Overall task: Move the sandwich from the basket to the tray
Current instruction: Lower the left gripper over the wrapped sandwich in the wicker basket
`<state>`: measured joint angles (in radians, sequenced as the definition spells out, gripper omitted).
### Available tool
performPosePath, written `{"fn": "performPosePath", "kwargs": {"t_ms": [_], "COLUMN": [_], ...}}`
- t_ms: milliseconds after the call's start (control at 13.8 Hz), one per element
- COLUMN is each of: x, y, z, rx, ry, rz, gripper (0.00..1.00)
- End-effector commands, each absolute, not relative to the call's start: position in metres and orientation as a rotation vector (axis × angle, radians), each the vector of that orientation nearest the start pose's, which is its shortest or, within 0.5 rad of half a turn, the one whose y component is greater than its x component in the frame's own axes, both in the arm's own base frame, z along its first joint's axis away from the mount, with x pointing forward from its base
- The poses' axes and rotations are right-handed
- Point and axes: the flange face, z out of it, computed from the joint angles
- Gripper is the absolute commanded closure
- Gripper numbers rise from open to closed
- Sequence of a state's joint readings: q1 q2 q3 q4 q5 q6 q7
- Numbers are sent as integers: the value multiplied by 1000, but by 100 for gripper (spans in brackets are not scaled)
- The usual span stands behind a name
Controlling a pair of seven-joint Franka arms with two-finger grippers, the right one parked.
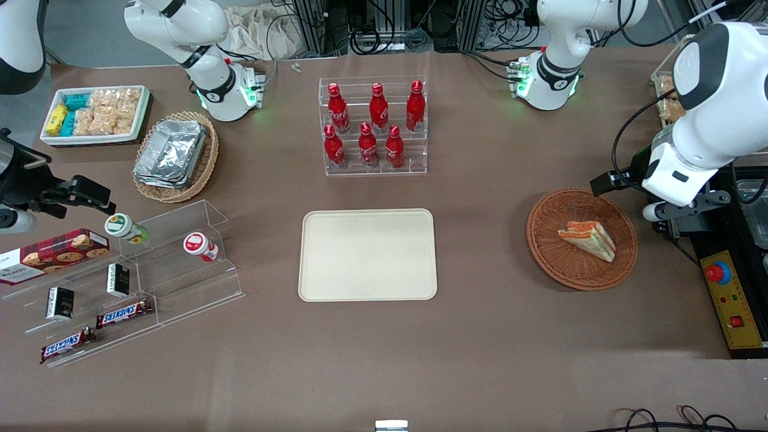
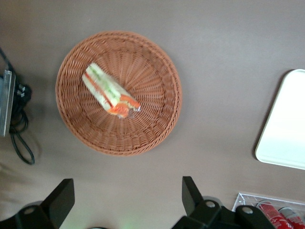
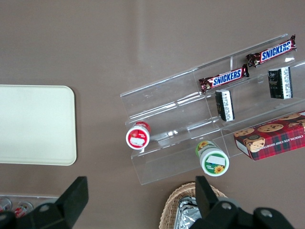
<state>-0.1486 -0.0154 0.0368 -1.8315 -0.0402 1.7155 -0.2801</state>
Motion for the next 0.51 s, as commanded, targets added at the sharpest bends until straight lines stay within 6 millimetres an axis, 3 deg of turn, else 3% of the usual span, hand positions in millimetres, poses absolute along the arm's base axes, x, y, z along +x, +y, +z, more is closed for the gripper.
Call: {"fn": "performPosePath", "kwargs": {"t_ms": [0,290,435], "x": [547,548,551], "y": [-75,-67,-41], "z": [530,523,506], "rx": [-3133,-3120,-3100], "ry": [-169,-198,-287], "rz": [164,197,279], "gripper": [0,0,0]}}
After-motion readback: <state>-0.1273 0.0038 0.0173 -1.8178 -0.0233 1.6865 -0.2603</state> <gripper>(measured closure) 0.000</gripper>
